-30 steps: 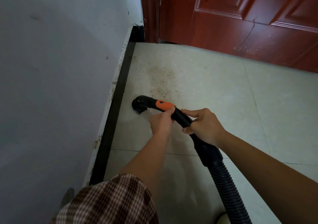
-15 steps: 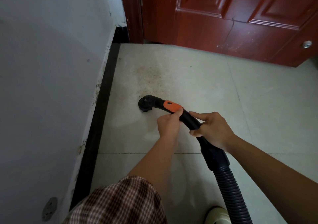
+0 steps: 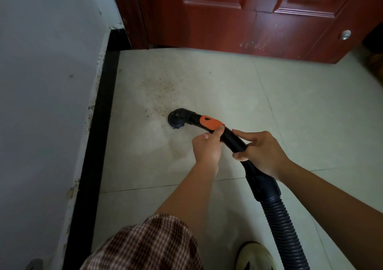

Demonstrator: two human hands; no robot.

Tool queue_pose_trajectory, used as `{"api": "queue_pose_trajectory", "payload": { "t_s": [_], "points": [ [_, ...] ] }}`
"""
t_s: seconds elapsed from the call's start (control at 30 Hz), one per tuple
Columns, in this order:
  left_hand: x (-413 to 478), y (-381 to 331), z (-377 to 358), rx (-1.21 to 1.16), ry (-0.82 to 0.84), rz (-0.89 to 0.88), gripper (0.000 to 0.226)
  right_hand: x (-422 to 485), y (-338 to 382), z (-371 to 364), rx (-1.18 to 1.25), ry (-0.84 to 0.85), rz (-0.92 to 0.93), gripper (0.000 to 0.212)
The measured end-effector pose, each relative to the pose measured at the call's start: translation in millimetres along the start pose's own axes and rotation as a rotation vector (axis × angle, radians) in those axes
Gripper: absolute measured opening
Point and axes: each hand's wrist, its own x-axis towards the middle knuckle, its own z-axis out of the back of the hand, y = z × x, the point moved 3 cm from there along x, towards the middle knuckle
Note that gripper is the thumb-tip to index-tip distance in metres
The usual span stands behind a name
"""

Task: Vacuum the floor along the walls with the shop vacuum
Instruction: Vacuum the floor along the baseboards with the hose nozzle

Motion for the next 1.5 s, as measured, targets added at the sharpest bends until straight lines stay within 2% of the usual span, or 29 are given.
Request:
{"api": "queue_pose_trajectory", "payload": {
  "t_s": [0.43,1.0,1.3,1.5],
  "points": [
    [-1,14,-44,0.054,0.097,-0.024,0.025,5,-28,35,0.069,-0.023,-0.029,0.062],
    [36,-28,-86,0.044,-0.104,-0.026,0.032,87,1,75,0.077,0.149,0.007,0.06],
    [41,-57,-87,0.021,-0.212,-0.001,0.027,115,22,75,0.091,0.286,0.034,0.062],
    [44,-59,-81,-0.026,-0.247,0.017,0.024,126,32,73,0.042,0.317,0.036,0.06]
  ]
}}
